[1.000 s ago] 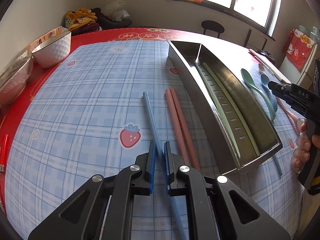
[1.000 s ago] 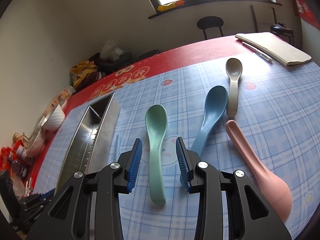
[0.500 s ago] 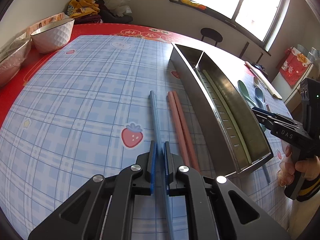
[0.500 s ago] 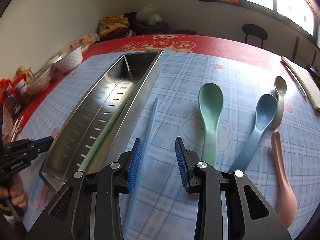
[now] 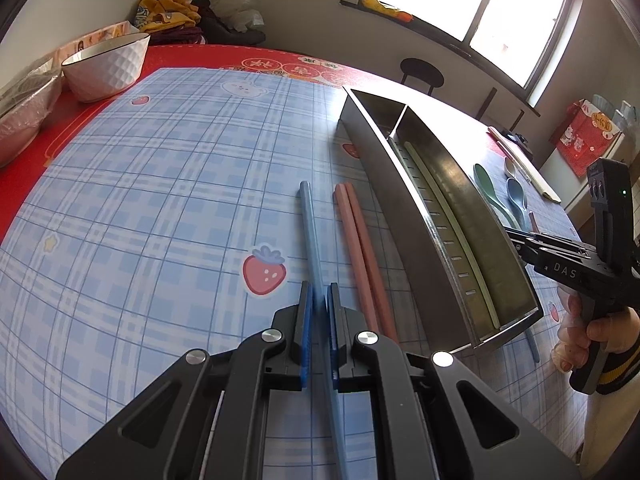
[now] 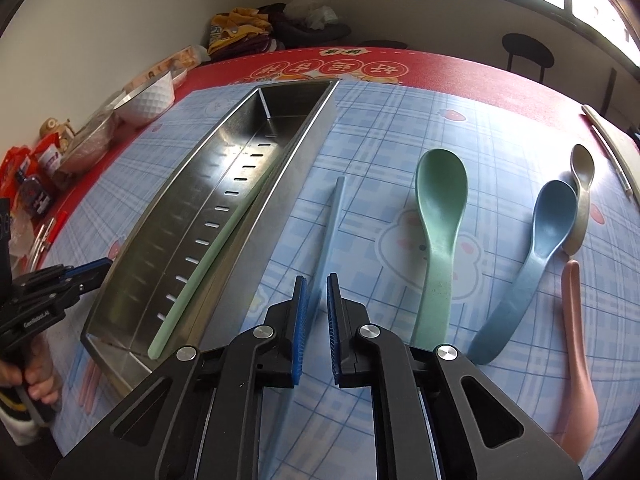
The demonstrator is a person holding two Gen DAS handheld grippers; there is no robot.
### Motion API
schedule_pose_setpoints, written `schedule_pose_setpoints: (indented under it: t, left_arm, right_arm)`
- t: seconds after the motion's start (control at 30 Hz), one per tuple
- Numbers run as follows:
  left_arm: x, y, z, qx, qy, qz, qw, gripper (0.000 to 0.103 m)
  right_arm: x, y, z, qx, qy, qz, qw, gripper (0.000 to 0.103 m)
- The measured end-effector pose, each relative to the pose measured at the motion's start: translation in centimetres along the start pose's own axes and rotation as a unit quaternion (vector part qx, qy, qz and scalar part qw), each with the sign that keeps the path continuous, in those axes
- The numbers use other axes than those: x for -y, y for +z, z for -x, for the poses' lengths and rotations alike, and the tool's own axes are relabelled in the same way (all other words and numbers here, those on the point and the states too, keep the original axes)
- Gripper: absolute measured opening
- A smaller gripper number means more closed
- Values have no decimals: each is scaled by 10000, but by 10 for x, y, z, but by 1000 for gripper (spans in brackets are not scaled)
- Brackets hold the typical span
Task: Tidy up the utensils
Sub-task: 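Close the left tool on a blue chopstick while right tool approaches another, then grasp a blue chopstick with the right tool while left tool lifts its chopstick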
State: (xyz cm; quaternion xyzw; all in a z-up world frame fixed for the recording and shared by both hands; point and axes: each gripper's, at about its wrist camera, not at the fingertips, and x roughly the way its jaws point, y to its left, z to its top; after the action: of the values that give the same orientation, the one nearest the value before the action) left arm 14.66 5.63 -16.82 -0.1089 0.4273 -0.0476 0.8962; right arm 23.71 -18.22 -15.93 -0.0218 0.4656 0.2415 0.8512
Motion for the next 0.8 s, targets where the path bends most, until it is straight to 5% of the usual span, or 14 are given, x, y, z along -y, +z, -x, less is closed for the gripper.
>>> schedule_pose_setpoints:
  t: [0.37,0.8]
  left_arm:
    - [1,0,0,2,9,-2,10000,7]
    - [0,0,0,6,-54,21,10000,9]
  right_arm:
    - [-4,-11,3,-93,-535,226,9983,10]
    - [21,-13,9,226,-162,-630,9976,6]
